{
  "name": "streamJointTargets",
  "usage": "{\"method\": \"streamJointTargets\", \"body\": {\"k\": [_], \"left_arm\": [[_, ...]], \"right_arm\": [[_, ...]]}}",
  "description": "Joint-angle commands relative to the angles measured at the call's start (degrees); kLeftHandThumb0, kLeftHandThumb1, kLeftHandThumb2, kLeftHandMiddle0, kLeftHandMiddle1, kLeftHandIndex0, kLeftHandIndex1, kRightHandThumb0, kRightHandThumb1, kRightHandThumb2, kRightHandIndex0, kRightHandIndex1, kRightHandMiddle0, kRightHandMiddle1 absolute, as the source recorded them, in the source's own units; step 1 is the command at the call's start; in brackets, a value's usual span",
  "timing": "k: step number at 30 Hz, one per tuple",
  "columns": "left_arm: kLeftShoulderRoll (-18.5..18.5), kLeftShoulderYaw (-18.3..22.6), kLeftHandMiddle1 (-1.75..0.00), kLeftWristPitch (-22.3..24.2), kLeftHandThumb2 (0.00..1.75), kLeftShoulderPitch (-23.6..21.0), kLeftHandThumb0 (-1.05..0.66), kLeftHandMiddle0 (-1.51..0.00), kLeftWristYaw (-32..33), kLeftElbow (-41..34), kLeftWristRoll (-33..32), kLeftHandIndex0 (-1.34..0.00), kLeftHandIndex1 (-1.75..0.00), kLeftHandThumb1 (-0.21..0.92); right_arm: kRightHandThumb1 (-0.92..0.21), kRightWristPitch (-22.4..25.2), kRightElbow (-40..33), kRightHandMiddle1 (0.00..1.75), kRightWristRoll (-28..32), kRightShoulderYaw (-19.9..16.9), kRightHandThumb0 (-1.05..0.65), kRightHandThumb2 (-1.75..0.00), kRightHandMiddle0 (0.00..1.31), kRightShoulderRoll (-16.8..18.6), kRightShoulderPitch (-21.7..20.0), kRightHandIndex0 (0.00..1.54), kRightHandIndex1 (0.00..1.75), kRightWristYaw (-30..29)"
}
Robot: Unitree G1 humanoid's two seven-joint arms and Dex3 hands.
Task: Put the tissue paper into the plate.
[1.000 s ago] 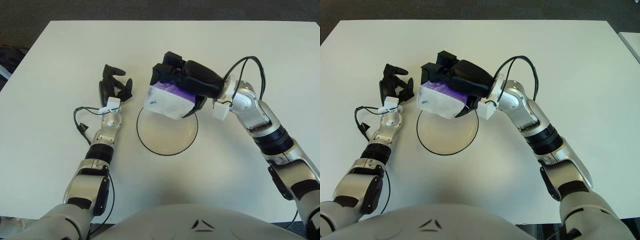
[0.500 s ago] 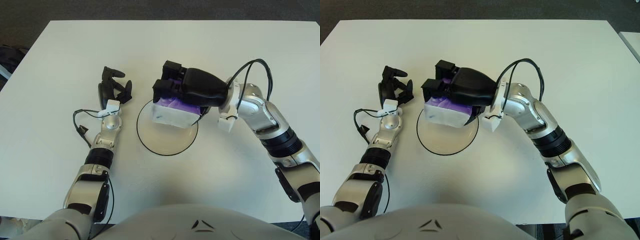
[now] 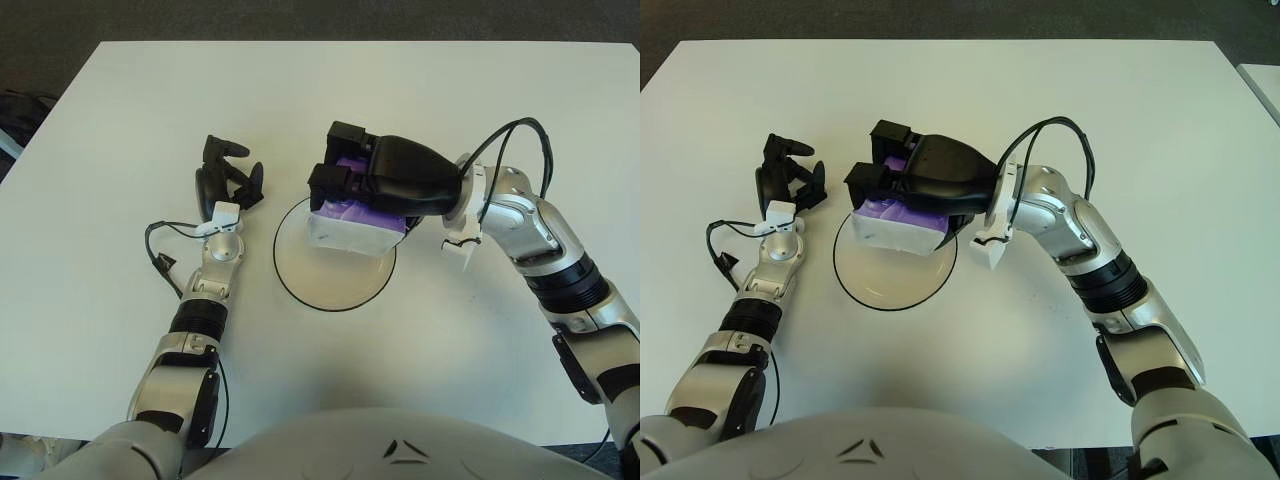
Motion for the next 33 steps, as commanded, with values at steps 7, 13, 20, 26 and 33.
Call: {"method": "streamJointTargets", "body": {"k": [7,13,20,26,33], "left_arm": [[-2.0,-1.4,-1.75,0.9,0.84,9.7,-0.4,-1.12,-1.1,4.4,0.9,-0.45,-1.64,0.63],[-2.1,-1.3,-1.75,1.7,0.85,10.0,-0.4,-1.12,-1.8,3.4,0.6,-0.46,-1.64,0.62],[-2.8,-1.3,-1.75,1.5,0.86,9.1,-0.4,-1.13,0.0,4.5,1.3,-0.47,-1.64,0.61],[-5.9,-2.3,-1.75,4.5,0.85,9.6,-0.4,-1.11,4.9,3.1,4.2,-0.49,-1.62,0.6],[-8.9,-2.3,-1.75,11.5,0.85,10.5,-0.41,-1.05,4.9,-3.8,3.4,-0.51,-1.59,0.59]], "right_arm": [[-0.13,-2.4,0.6,1.75,-2.3,-2.1,0.0,-1.54,0.51,1.6,-0.9,0.75,1.75,-2.0],[-0.19,-3.0,1.8,1.75,-0.8,-2.7,0.0,-1.47,0.48,3.2,-1.1,0.7,1.74,-3.0],[-0.7,-4.2,3.0,1.33,-1.8,-2.2,-0.34,-0.79,0.22,3.9,-0.7,0.29,1.26,-2.8],[-0.9,-10.1,6.9,0.33,-4.5,-2.0,-0.83,-0.67,0.02,1.9,-3.3,0.11,0.21,-2.9],[-0.92,-15.0,9.6,0.03,-7.8,-2.9,-0.98,-0.67,0.0,2.4,-4.2,0.01,0.02,-5.7]]}}
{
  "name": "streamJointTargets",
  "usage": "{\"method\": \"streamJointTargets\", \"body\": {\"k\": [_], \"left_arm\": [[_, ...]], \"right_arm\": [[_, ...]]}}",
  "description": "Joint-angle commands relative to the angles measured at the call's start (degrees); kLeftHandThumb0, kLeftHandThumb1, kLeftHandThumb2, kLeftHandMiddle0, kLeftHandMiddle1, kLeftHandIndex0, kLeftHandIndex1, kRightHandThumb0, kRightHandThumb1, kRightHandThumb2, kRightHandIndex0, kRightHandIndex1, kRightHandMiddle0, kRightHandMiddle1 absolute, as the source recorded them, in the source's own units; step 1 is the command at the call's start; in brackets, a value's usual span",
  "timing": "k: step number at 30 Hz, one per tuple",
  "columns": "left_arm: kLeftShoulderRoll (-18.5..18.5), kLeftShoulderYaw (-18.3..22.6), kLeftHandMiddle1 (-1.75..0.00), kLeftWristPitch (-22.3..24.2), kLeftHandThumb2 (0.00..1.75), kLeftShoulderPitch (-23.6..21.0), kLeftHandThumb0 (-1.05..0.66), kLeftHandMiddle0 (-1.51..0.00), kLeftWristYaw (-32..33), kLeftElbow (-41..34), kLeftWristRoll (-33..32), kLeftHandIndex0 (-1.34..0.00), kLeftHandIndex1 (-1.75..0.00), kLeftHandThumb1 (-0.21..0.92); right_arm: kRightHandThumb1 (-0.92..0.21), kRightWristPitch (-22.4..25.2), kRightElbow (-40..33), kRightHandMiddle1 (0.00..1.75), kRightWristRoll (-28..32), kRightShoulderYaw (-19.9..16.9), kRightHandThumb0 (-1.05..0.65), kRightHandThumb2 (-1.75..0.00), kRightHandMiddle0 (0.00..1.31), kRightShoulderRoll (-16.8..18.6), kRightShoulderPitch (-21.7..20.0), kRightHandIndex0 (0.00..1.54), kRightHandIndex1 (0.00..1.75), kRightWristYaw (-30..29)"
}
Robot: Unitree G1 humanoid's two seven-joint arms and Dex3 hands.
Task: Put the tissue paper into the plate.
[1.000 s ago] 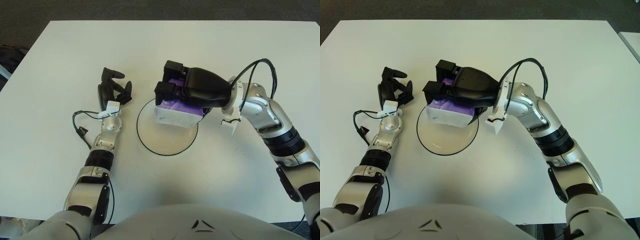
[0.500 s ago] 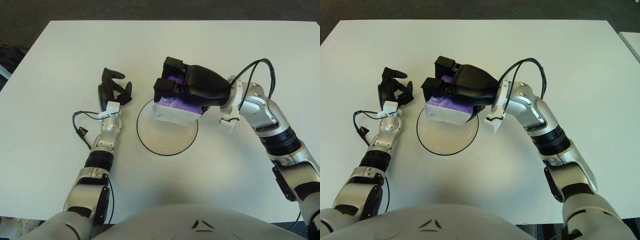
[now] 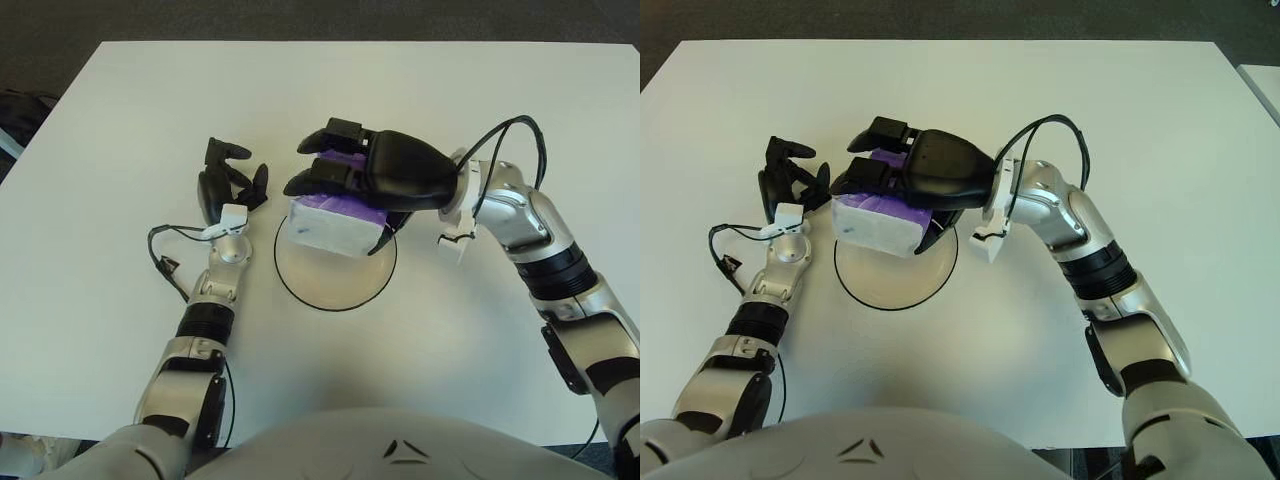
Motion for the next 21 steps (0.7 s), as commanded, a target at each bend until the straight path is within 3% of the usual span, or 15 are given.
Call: {"method": "streamJointTargets", "body": {"k": [1,7,16,19,21], "left_arm": [[-4.4,-1.7,-1.75,5.8,0.85,8.0,-0.41,-1.04,-1.1,1.8,-0.3,-0.51,-1.59,0.59],[-7.8,-0.2,-1.75,8.5,0.82,7.6,-0.41,-0.95,0.6,-2.1,-1.5,-0.55,-1.54,0.59],[-12.3,-0.5,-1.75,14.8,0.79,13.1,-0.4,-0.86,-0.5,-15.1,-1.8,-0.54,-1.54,0.61],[-12.6,-0.4,-1.75,16.8,0.78,12.9,-0.4,-0.87,-0.8,-16.0,-2.4,-0.54,-1.54,0.61],[-12.1,0.8,-1.75,18.2,0.78,9.5,-0.4,-0.88,-0.5,-13.5,-3.2,-0.54,-1.53,0.61]], "right_arm": [[-0.92,-3.4,1.1,0.02,-2.1,-0.8,-0.98,-0.67,0.0,0.0,-1.3,0.01,0.01,-2.4],[-0.92,-5.6,2.1,0.0,-4.9,-0.9,-1.04,-0.69,0.0,-0.1,-1.3,0.0,0.0,-4.3],[-0.92,-7.7,3.1,0.0,-7.4,-1.3,-1.05,-0.74,0.0,-0.1,-2.0,0.0,0.0,-6.6],[-0.92,-8.2,3.8,0.0,-7.3,-1.3,-1.05,-0.76,0.0,0.0,-2.3,0.0,0.0,-7.1],[-0.92,-8.4,4.2,0.0,-7.2,-1.2,-1.05,-0.76,0.0,0.1,-2.4,0.0,0.0,-7.4]]}}
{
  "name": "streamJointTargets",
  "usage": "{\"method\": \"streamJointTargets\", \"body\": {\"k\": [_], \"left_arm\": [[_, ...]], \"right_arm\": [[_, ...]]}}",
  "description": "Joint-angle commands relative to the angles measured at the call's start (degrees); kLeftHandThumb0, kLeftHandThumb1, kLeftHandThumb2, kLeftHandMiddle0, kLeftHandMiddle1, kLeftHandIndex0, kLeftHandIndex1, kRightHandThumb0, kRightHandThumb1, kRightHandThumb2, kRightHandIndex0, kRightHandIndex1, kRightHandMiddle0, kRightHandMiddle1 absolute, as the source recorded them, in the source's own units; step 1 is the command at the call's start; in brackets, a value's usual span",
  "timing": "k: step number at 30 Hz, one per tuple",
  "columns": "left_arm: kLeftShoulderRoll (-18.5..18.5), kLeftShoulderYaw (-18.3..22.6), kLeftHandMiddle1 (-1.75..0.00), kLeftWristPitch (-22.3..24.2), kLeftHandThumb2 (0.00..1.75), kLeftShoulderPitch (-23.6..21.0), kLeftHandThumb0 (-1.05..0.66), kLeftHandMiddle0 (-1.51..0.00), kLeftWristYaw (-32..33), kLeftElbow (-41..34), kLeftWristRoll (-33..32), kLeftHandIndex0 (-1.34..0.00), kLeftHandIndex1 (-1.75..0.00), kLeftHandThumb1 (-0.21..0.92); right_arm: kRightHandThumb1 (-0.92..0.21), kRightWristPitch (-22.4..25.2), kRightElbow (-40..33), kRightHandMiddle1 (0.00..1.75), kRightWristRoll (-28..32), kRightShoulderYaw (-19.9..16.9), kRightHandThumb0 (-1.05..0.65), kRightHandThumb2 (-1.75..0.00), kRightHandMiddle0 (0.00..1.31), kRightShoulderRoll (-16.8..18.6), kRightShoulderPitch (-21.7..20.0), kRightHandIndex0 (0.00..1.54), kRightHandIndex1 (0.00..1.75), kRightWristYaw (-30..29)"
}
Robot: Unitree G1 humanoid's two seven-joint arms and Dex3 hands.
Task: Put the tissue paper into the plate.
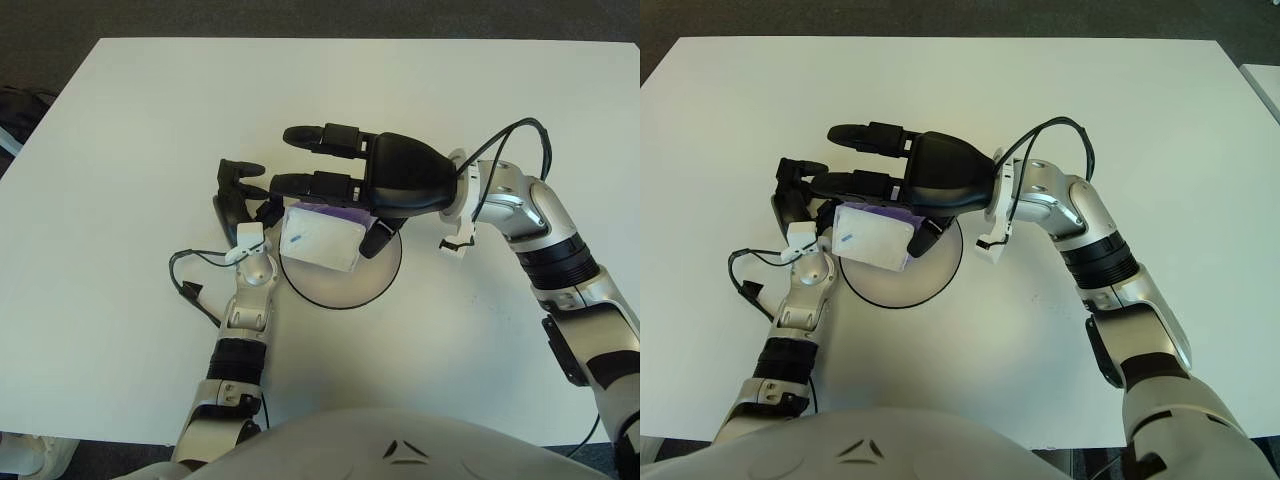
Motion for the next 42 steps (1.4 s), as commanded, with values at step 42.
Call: {"method": "streamJointTargets", "body": {"k": [42], "left_arm": [[-1.6,2.0,-1.75,5.7,0.77,-1.0,-0.4,-0.89,-0.4,4.1,-2.0,-0.55,-1.53,0.61]], "right_arm": [[-0.92,-0.4,1.2,0.0,-0.3,-0.2,-1.05,-0.75,0.0,0.5,-1.0,0.0,0.0,-1.3]]}}
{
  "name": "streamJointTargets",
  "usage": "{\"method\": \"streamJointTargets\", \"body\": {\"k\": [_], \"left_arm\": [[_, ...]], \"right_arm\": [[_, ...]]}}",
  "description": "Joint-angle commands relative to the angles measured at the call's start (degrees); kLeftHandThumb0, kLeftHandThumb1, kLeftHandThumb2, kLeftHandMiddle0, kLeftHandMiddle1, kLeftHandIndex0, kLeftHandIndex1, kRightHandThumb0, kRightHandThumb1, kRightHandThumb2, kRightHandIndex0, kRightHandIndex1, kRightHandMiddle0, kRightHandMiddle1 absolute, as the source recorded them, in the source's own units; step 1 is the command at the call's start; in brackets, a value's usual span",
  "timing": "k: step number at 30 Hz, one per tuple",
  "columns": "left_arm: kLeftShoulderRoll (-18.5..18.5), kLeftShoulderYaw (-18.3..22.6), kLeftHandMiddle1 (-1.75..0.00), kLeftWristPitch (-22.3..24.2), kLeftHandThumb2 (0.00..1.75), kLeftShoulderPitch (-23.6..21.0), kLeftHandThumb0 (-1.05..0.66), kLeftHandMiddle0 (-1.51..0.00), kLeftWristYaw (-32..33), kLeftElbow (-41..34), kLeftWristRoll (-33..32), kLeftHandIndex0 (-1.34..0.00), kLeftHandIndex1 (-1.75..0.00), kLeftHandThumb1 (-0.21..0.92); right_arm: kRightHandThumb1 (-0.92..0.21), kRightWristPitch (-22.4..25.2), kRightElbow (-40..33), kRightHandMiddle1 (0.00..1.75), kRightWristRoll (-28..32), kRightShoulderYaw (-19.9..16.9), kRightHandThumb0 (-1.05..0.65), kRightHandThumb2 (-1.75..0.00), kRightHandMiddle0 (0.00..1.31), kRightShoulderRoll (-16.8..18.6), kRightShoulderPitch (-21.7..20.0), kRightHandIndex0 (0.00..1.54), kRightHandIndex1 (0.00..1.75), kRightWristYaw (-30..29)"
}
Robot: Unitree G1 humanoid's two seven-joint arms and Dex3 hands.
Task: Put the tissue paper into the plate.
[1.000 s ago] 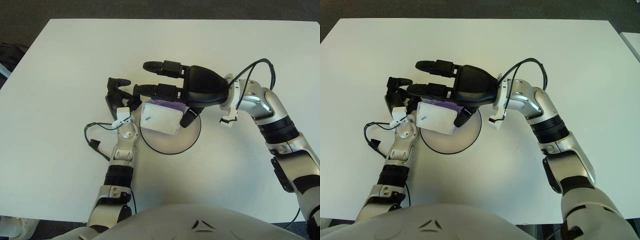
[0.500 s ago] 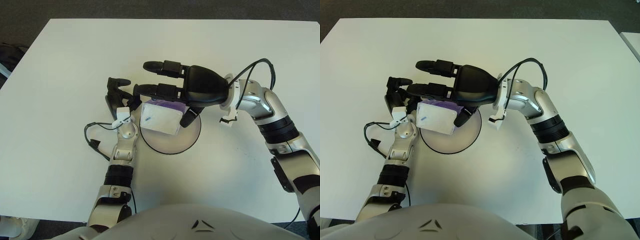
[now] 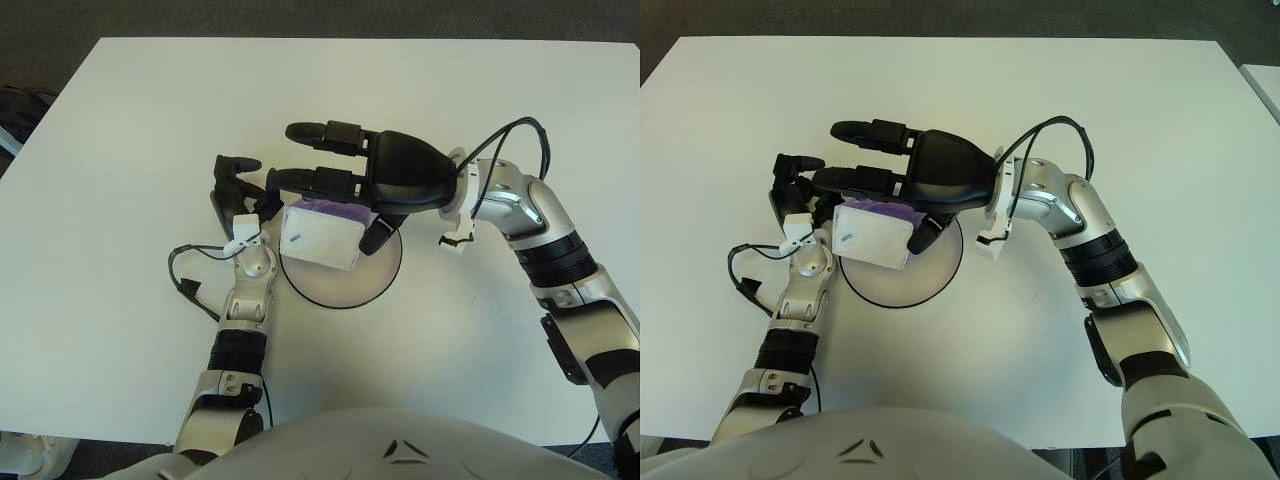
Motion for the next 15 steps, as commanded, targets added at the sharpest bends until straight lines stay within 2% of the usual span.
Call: {"method": "streamJointTargets", "body": {"k": [1,11,12,13,14,15], "left_arm": [[-1.5,0.4,-1.75,2.6,0.77,2.2,-0.4,-0.89,-0.4,1.9,-0.5,-0.55,-1.53,0.61],[-1.2,0.6,-1.75,2.6,0.77,2.3,-0.4,-0.89,-0.8,1.6,-0.7,-0.55,-1.53,0.61],[6.3,1.4,-1.75,-7.0,0.77,-0.6,-0.4,-0.89,-5.5,19.2,-0.8,-0.55,-1.53,0.61],[11.9,1.9,-1.73,-14.2,0.78,-2.8,-0.39,-0.82,-9.1,32.5,-0.8,-0.47,-1.61,0.65],[15.2,2.0,-1.72,-19.2,0.79,-3.6,-0.39,-0.77,-10.8,39.2,-0.6,-0.41,-1.66,0.67],[16.8,1.9,-1.72,-21.9,0.79,-3.9,-0.39,-0.75,-11.5,42.3,-0.4,-0.39,-1.67,0.68]], "right_arm": [[-0.92,-0.2,-0.1,0.0,-0.3,-0.2,-1.05,-0.75,0.0,0.1,-0.9,0.0,0.0,-0.6],[-0.92,0.2,-0.4,0.0,-0.4,0.0,-1.05,-0.75,0.0,0.6,-1.0,0.0,0.0,-0.3],[-0.92,16.9,2.0,0.0,20.0,0.6,-1.05,-0.75,0.0,1.1,-3.7,0.0,0.0,16.4],[-0.91,29.5,3.8,0.0,35.3,1.1,-1.05,-0.58,0.0,1.4,-5.7,0.0,0.0,28.9],[-0.92,40.0,5.6,0.0,46.0,1.2,-1.05,-0.45,0.0,2.3,-7.6,0.0,0.0,38.5],[-0.92,45.9,6.7,0.0,51.5,1.1,-1.05,-0.4,0.0,2.8,-8.7,0.0,0.0,43.6]]}}
